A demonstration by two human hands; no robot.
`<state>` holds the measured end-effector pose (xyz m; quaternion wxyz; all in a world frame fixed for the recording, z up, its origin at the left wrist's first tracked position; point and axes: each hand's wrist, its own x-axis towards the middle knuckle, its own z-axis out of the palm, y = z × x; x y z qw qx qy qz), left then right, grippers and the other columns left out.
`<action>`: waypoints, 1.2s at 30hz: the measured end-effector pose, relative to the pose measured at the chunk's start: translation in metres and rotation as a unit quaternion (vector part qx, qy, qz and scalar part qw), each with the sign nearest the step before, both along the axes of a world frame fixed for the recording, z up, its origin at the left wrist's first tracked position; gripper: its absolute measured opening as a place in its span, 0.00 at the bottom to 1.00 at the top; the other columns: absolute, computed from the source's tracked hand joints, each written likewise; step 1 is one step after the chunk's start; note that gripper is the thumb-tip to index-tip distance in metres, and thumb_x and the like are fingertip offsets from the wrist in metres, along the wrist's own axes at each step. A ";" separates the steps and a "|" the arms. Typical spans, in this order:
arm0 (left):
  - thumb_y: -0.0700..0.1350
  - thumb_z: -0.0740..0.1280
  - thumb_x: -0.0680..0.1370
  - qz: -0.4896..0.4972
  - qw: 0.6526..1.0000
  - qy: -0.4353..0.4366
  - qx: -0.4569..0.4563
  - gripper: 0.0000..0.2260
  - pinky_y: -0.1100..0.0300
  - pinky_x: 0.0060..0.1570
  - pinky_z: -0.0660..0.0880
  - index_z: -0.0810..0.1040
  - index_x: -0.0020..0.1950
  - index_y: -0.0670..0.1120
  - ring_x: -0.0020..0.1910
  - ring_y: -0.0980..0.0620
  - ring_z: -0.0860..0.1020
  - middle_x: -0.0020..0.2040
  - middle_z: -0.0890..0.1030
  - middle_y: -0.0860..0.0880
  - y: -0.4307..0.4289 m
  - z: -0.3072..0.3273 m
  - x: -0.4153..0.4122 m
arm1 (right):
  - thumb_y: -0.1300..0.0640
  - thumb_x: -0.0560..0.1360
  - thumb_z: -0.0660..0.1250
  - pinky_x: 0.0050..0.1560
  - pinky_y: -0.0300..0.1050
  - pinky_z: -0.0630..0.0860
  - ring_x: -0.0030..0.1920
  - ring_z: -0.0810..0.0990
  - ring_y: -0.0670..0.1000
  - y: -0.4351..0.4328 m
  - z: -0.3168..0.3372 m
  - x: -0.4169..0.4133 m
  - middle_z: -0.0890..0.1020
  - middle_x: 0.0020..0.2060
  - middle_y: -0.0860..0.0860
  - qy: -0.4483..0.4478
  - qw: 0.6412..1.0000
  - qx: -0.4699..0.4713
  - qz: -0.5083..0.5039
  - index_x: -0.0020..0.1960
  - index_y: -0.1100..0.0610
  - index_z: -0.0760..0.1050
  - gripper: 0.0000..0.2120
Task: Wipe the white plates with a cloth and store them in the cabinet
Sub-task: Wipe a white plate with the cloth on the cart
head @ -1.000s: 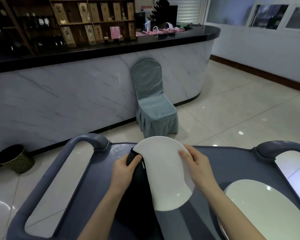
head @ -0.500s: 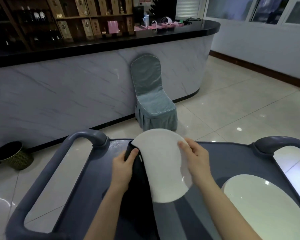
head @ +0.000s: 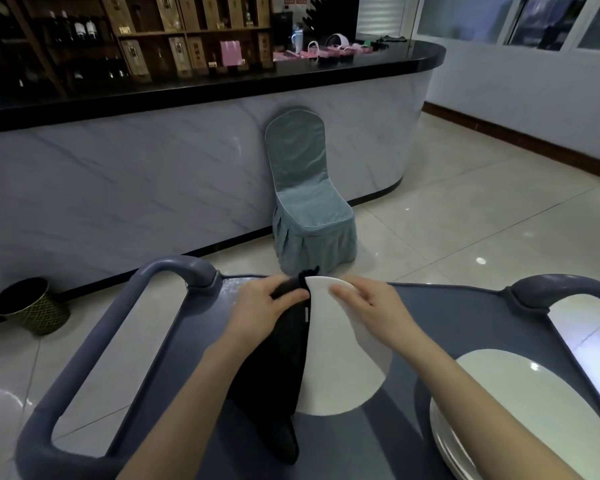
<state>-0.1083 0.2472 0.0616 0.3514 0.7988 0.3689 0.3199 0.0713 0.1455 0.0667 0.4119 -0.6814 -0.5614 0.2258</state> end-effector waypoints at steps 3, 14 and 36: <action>0.42 0.71 0.76 0.027 0.998 -0.058 -0.028 0.09 0.70 0.33 0.68 0.78 0.36 0.48 0.31 0.63 0.73 0.31 0.79 0.55 -0.008 -0.007 -0.003 | 0.49 0.79 0.67 0.32 0.36 0.64 0.30 0.67 0.41 -0.005 -0.003 0.002 0.72 0.28 0.46 0.037 0.997 0.046 -0.058 0.35 0.54 0.74 0.16; 0.39 0.72 0.75 -0.022 0.991 -0.066 -0.116 0.02 0.71 0.36 0.71 0.82 0.43 0.43 0.33 0.66 0.73 0.38 0.81 0.50 -0.008 -0.006 -0.008 | 0.47 0.79 0.66 0.33 0.37 0.64 0.30 0.66 0.43 -0.014 -0.010 -0.005 0.73 0.28 0.50 0.015 0.997 0.021 -0.074 0.37 0.56 0.72 0.17; 0.41 0.73 0.75 -0.106 0.992 -0.025 -0.061 0.03 0.65 0.43 0.74 0.84 0.47 0.44 0.39 0.63 0.77 0.42 0.84 0.49 -0.007 -0.006 0.008 | 0.44 0.79 0.66 0.32 0.37 0.62 0.29 0.67 0.42 -0.008 0.001 -0.004 0.70 0.26 0.43 -0.036 0.999 0.016 0.011 0.33 0.52 0.71 0.19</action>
